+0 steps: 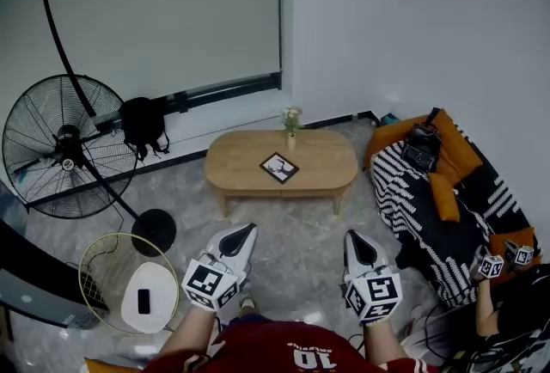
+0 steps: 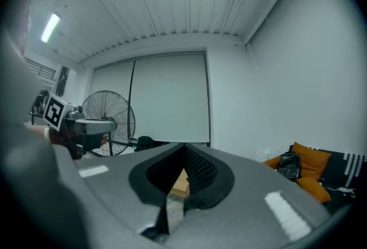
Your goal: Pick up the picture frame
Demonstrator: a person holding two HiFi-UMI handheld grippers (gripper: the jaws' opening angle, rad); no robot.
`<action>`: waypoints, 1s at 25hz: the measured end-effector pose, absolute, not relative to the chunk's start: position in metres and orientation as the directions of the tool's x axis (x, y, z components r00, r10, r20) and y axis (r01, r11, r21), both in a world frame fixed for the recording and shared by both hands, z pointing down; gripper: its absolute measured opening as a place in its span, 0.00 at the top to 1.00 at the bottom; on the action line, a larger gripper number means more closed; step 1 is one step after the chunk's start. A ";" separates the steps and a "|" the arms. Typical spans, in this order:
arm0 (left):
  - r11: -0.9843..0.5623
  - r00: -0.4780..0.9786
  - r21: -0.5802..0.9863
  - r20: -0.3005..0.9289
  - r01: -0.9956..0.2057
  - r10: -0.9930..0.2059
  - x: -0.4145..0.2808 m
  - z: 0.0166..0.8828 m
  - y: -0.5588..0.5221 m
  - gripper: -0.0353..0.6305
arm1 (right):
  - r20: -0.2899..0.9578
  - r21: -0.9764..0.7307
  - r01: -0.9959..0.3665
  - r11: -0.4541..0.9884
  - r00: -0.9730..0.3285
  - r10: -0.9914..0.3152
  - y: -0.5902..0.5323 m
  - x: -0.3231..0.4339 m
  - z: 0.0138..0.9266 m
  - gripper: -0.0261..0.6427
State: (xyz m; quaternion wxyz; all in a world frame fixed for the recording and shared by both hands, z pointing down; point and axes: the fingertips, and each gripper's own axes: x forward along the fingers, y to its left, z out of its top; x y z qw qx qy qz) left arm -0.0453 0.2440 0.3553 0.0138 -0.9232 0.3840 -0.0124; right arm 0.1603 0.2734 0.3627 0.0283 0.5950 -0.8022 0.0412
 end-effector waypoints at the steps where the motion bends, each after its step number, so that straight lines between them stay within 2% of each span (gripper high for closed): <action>1: -0.704 0.704 -0.036 0.012 -0.709 -0.710 -0.045 0.355 0.244 0.94 | 0.095 -0.030 -0.956 0.291 -0.293 -0.951 0.274 0.161 0.362 0.96; 15: -0.692 0.691 -0.066 0.042 -0.719 -0.722 -0.054 0.363 0.234 0.94 | 0.110 -0.078 -0.940 0.332 -0.339 -0.934 0.256 0.157 0.373 0.96; 25: -0.700 0.698 -0.060 0.053 -0.712 -0.714 -0.053 0.372 0.180 0.94 | 0.153 -0.080 -0.942 0.325 -0.334 -0.930 0.209 0.165 0.383 0.96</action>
